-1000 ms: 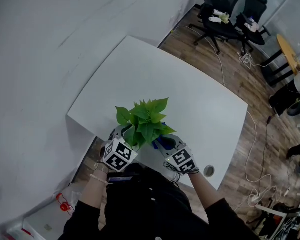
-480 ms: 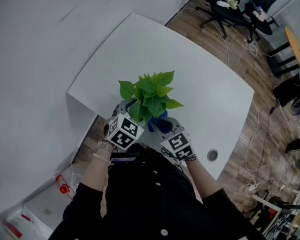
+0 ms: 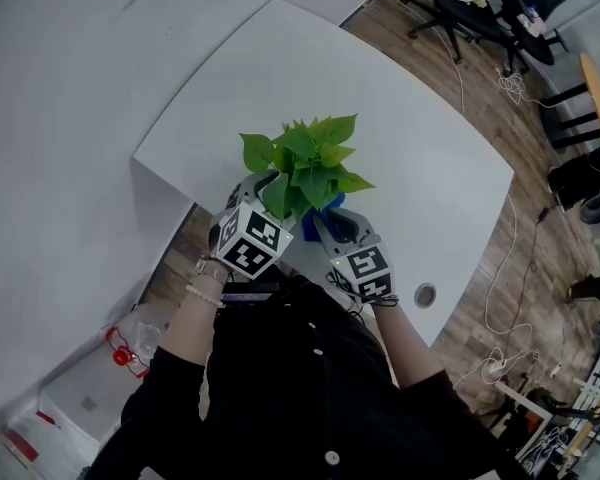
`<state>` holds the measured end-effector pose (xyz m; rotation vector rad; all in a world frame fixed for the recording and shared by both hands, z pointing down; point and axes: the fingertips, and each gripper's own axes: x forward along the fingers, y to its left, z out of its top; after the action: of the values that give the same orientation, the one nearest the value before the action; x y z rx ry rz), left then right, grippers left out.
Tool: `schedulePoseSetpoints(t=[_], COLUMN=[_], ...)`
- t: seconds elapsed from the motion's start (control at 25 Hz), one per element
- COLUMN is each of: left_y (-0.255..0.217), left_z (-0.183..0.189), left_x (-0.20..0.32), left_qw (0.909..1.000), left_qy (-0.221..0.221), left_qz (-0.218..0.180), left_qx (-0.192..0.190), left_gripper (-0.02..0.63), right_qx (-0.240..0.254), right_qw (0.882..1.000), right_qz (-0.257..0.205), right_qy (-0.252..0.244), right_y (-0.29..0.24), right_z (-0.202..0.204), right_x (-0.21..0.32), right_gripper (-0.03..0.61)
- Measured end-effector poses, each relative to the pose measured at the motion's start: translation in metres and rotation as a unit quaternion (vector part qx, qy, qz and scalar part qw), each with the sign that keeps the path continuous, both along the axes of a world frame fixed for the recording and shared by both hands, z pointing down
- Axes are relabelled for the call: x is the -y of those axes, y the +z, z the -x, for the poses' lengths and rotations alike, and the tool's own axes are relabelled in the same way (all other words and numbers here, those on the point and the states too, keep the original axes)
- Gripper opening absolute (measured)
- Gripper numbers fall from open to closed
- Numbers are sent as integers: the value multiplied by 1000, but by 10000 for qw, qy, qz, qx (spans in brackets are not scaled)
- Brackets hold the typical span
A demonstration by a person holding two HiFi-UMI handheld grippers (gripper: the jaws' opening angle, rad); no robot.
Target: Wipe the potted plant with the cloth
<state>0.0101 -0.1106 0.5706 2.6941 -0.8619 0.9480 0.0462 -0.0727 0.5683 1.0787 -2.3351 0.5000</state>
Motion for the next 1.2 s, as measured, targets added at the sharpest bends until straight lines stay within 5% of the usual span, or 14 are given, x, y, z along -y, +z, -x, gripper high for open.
schedulePoseSetpoints(t=[0.28, 0.48, 0.84, 1.2], left_y=[-5, -24, -110, -198], left_z=[10, 43, 75, 64], left_x=[-4, -5, 4, 13], left_qw=[9998, 9991, 9888, 9689], left_qy=[128, -174, -801, -1158], left_qz=[-123, -377, -1238, -2024], left_qx=[16, 34, -238, -827], left_gripper=[325, 325, 319, 43], right_qx=[-198, -397, -685, -657], right_qw=[9960, 9890, 9774, 9659], right_qz=[-145, -440, -1331, -2152], right_qy=[854, 1357, 1495, 1284], right_y=[-6, -28, -101, -179], right_z=[-46, -78, -106, -90], right_x=[15, 17, 23, 30], right_gripper=[75, 75, 75, 75])
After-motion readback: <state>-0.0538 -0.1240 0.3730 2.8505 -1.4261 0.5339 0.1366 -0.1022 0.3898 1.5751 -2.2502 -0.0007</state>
